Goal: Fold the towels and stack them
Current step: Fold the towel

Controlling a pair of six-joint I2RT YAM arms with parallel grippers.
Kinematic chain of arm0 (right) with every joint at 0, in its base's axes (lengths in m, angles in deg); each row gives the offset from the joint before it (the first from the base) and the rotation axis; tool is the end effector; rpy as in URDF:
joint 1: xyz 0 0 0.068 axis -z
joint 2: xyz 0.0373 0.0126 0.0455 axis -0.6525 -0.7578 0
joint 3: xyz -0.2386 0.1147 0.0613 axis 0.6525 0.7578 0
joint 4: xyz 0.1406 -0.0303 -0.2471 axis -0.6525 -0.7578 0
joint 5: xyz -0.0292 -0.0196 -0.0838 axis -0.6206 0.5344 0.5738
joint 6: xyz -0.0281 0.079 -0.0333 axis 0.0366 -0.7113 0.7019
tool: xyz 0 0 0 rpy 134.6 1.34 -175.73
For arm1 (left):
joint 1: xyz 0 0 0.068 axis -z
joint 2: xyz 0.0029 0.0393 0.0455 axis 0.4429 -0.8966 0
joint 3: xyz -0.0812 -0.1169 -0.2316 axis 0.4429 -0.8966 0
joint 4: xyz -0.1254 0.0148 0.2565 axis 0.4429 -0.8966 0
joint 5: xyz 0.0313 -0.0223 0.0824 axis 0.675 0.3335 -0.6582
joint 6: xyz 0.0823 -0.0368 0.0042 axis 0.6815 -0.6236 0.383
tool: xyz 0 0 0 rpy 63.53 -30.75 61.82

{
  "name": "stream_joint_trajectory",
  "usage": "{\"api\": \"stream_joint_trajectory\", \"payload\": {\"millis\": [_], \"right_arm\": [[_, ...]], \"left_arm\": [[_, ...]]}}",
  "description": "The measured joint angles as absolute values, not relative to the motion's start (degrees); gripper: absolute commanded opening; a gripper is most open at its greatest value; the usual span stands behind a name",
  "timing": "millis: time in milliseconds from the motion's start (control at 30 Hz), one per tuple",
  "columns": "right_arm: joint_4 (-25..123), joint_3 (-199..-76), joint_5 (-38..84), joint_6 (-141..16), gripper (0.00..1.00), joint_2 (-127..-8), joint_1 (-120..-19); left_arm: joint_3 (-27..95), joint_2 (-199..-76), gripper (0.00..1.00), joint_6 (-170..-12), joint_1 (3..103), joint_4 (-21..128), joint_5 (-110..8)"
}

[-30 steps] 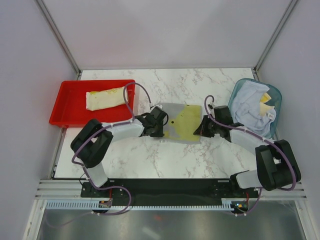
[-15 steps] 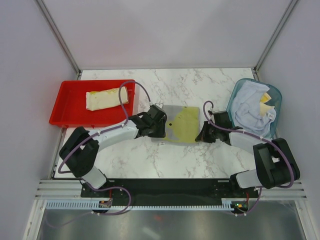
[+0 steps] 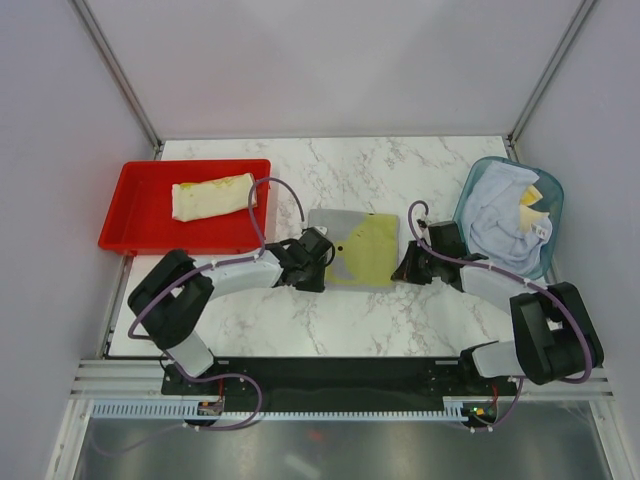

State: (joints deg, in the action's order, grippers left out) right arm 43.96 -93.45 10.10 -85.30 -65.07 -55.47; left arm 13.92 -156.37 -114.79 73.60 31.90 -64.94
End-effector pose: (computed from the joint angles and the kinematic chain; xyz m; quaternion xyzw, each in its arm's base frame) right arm 0.2701 0.1008 0.0950 0.0640 0.9313 0.2782 0.2261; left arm 0.2462 -0.2555 0.1009 0.0859 0.9648 -0.1268 0.2137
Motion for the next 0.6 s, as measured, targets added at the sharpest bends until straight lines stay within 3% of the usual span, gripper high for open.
{"api": "stream_joint_trajectory", "payload": {"millis": [100,300,467,600], "right_arm": [[43.9,-93.3,10.5,-85.3,0.07,-64.8,-55.5],[42.1,-93.2,11.5,-85.2,0.09,-64.4,-55.5],[35.3,-98.8,13.1,-84.4,0.12,-61.9,-55.5],[34.1,-108.6,15.7,-83.6,0.11,-62.8,-55.2]], "left_arm": [[13.7,-156.3,0.33,-114.9,73.6,32.1,-65.4],[13.2,-153.7,0.50,-115.2,73.6,30.1,-65.1],[21.1,-151.6,0.52,-112.7,70.6,25.0,-63.4],[32.2,-154.1,0.45,-108.1,64.2,24.6,-60.9]]}}
